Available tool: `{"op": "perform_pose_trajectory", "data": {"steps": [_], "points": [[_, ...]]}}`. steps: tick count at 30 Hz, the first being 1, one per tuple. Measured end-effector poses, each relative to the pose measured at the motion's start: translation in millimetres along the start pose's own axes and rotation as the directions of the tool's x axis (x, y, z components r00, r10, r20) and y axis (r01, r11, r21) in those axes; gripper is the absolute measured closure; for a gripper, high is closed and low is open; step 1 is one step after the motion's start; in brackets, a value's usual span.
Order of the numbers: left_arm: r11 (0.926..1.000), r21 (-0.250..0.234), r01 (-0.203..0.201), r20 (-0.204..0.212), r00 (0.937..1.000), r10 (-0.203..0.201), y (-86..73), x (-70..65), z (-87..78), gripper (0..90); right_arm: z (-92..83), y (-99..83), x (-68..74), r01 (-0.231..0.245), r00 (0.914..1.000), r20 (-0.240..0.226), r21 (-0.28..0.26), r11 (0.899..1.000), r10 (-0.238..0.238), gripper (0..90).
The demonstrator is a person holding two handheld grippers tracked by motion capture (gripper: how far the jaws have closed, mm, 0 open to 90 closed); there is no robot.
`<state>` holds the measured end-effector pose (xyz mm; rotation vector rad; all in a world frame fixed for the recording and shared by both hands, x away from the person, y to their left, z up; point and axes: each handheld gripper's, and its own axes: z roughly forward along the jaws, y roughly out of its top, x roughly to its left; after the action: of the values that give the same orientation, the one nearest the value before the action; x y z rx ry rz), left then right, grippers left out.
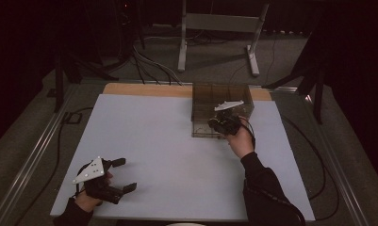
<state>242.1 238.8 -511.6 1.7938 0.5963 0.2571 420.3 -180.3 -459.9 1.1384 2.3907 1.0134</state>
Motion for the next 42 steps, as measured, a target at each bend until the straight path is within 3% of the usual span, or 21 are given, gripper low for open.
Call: {"op": "perform_pose_trajectory", "data": {"steps": [10,14,15,19,20,27,31,39,42], "points": [[0.9999,-0.012,0.011,0.003,0.9999,-0.011,-0.2,0.2,-2.3,0.4,20.3,9.8,7.6,0.01,0.9997,-0.024,0.018,1.0,-0.01,86.4],[0.9998,-0.013,0.013,0.003,0.9999,-0.013,-0.2,0.3,-2.4,0.4,29.0,11.6,10.0,0.041,0.999,-0.019,0.038,0.998,-0.04,84.1],[0.9998,-0.014,0.013,0.003,0.9999,-0.013,-0.1,0.2,-2.2,0.5,31.4,11.6,10.3,0.039,0.999,-0.023,0.038,0.999,-0.038,75.0],[1.0,-0.001,0.007,0.001,1.0,-0.007,-0.4,-0.6,-0.5,0.4,33.6,11.4,10.0,0.033,0.9991,-0.026,0.041,0.999,-0.032,65.3],[1.0,-0.001,0.008,0.0,1.0,-0.008,-0.3,-0.9,-0.3,0.4,31.9,10.9,9.8,0.029,0.9993,-0.026,0.032,0.999,-0.028,55.9],[0.9999,0.003,0.01,-0.003,0.9999,-0.01,0.1,-1.0,0.8,0.5,22.4,7.2,11.1,0.004,0.9984,-0.056,0.017,1.0,-0.003,33.0],[0.9999,0.003,0.01,0.0,1.0,-0.01,-0.1,-1.3,1.4,0.5,15.6,4.6,11.4,-0.02,0.9923,-0.122,-0.01,1.0,0.018,15.6],[0.9999,-0.003,0.012,-0.009,0.9999,-0.012,-2.1,-2.8,-3.8,0.4,3.0,3.7,23.0,0.002,0.9835,-0.181,-0.047,0.999,-0.011,3.5],[0.9999,-0.005,0.01,-0.005,0.9999,-0.01,-2.1,-3.1,-3.8,0.4,-4.6,1.9,28.8,0.01,0.981,-0.193,-0.073,0.997,-0.024,2.9]]}}
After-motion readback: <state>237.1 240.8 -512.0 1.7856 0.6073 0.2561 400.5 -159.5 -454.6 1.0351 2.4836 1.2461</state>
